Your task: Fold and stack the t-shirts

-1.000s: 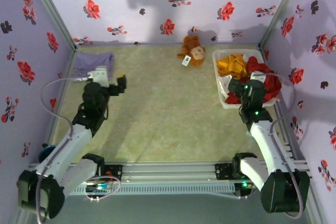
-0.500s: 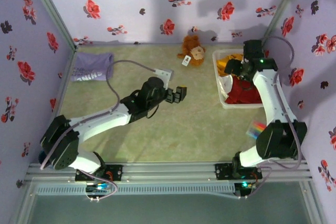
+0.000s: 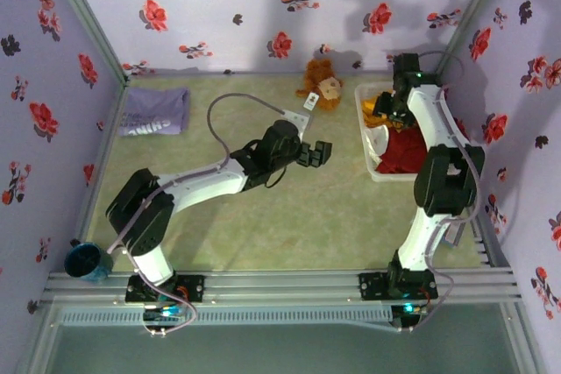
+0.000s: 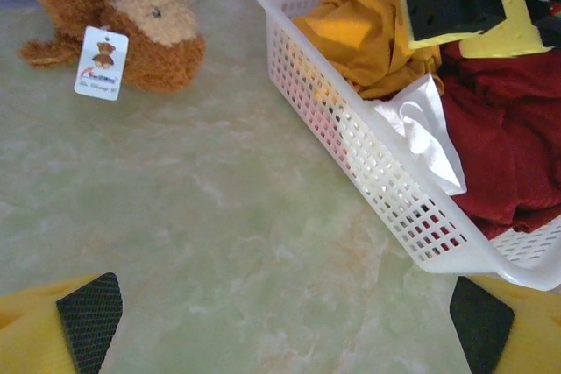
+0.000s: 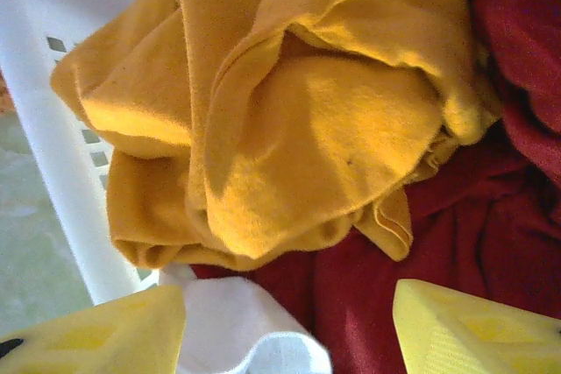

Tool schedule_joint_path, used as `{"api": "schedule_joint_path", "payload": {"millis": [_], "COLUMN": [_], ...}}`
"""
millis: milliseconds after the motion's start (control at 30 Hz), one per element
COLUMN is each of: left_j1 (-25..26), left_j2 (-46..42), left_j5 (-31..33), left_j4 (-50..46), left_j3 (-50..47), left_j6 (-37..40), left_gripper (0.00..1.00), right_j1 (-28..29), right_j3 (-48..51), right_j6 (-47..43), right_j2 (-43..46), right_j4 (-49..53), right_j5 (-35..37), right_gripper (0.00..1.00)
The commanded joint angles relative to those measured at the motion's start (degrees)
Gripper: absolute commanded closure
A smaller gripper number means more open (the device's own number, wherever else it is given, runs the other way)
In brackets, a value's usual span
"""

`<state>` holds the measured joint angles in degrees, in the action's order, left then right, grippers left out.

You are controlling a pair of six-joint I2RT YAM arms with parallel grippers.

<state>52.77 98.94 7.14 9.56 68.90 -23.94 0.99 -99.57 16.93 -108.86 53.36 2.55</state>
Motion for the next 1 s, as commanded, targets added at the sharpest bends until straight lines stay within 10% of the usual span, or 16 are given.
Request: {"api": "schedule_joint_path", "payload": {"millis": [0,133,400,967], "left_j1": [0.3,0.3,0.3,-4.8], "left_j2": [0.8,1.2,0.4,-8.8], "left_j5": [-2.2,-2.6,-2.5,-9.1], "left_j4": [-0.6,-2.0,-7.2,-10.3], "left_j3": [4.0,5.4,7.8,3.2], "left_j6": [-1.6,-2.0,-5.5,-12.9], "left_gripper": [0.01,0.01,0.0,0.01], "right_j1": [-0.3,-0.4,-0.4,7.9], "right_j3": [-4.4,-6.4,-15.3,-1.3], "right_j6": [-2.5,-4.3,-8.9,-5.8], "right_j2": [-1.9,-5.0,-12.3,21.9], "right_j4": [2.2,1.1,4.0,-16.3], "right_j5": [0.7,0.7,-0.2,4.5], "right_gripper": [0.36,0.44,1.0,1.0]}}
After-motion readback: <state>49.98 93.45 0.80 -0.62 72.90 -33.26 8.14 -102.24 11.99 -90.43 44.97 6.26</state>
